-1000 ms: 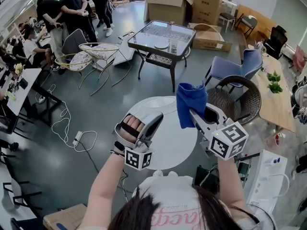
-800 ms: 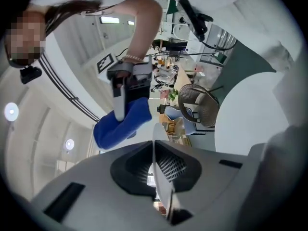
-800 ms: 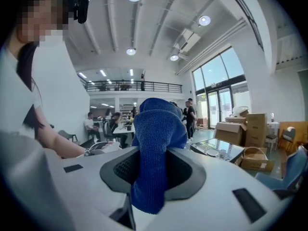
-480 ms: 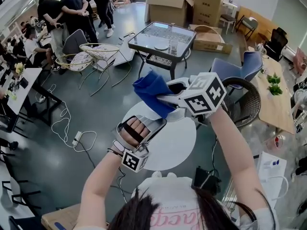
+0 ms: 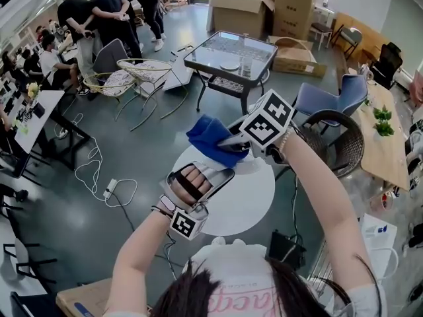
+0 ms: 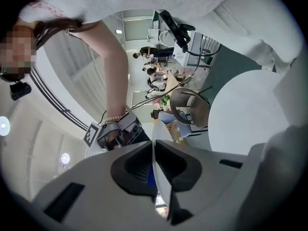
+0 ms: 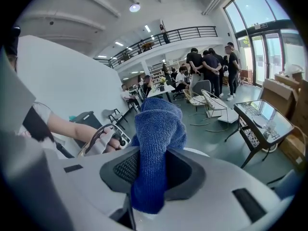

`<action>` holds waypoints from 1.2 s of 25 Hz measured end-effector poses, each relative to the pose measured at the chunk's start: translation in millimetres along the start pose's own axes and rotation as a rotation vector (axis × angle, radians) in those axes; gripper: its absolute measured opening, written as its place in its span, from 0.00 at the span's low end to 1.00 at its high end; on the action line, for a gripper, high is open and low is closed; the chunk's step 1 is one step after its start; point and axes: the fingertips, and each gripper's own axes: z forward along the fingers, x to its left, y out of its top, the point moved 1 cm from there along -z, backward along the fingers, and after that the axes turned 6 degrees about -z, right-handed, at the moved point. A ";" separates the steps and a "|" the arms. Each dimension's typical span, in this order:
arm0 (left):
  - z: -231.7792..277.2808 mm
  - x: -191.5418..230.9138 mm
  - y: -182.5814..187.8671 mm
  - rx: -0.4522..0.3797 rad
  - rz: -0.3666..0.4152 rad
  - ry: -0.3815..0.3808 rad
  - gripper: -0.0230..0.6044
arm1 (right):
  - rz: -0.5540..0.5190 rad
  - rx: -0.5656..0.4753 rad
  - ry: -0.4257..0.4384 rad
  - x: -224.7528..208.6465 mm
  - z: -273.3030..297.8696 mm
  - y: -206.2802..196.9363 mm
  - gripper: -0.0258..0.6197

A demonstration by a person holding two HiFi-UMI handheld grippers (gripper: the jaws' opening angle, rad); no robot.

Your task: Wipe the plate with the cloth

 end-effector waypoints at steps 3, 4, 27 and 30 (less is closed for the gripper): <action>-0.3 -0.5 -3.5 0.007 -0.017 -0.019 0.08 | 0.008 0.001 -0.010 -2.1 -11.8 -9.9 0.25; -0.6 -0.9 -4.6 0.008 -0.015 -0.016 0.08 | 0.012 0.000 -0.016 -2.6 -16.8 -14.1 0.25; 13.8 23.6 -49.1 0.164 -0.567 0.047 0.08 | 0.108 -0.327 -0.413 -6.2 -107.8 -89.9 0.25; 16.8 30.4 -63.5 0.210 -0.737 0.071 0.08 | 0.067 -0.333 -0.493 -4.0 -103.8 -88.8 0.25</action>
